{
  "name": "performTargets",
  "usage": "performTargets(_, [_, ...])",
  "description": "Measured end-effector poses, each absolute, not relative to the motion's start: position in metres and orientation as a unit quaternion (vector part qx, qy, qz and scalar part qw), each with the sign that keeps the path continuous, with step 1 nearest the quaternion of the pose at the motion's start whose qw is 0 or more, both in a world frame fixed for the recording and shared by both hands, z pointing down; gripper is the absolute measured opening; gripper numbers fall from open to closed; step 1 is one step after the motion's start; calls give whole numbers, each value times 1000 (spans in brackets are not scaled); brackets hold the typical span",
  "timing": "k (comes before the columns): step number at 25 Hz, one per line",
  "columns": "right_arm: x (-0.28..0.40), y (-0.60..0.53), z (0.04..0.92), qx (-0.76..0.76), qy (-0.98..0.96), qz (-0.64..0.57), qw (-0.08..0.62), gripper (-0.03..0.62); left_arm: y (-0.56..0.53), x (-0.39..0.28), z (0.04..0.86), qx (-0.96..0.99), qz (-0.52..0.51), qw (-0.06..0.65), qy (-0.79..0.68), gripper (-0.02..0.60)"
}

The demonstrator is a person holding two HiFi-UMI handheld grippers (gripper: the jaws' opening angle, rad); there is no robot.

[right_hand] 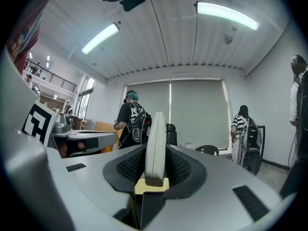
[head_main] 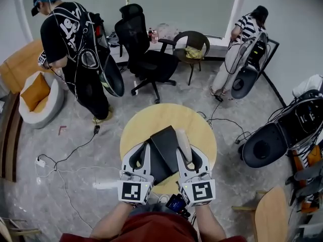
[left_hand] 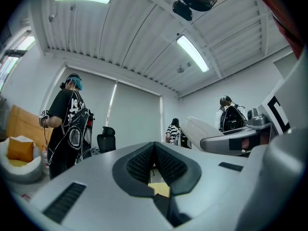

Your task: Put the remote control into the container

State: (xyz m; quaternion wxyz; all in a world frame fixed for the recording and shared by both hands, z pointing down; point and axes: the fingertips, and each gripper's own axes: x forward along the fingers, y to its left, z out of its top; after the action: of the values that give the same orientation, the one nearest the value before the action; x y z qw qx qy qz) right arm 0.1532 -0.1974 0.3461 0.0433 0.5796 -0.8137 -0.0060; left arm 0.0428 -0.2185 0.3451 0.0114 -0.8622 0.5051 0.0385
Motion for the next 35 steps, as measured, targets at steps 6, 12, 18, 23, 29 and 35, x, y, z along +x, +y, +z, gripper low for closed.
performTargets(6, [134, -196, 359, 575, -815, 9, 67, 120, -217, 26, 353, -861, 40, 18, 507, 15])
performTargets(12, [105, -172, 388, 570, -816, 20, 96, 120, -192, -2, 375, -858, 46, 21, 510, 15])
performTargets(18, [103, -186, 404, 560, -817, 54, 129, 120, -198, -4, 368, -848, 81, 12, 524, 15])
performTargets(23, [91, -182, 429, 551, -817, 74, 156, 120, -194, -12, 373, -846, 92, 10, 525, 15])
performTargets(29, [84, -181, 461, 543, -812, 96, 189, 120, -190, -21, 381, -842, 88, 1, 533, 15])
performTargets(35, [72, -177, 497, 526, -811, 126, 225, 120, -187, -31, 386, -836, 86, -2, 541, 15])
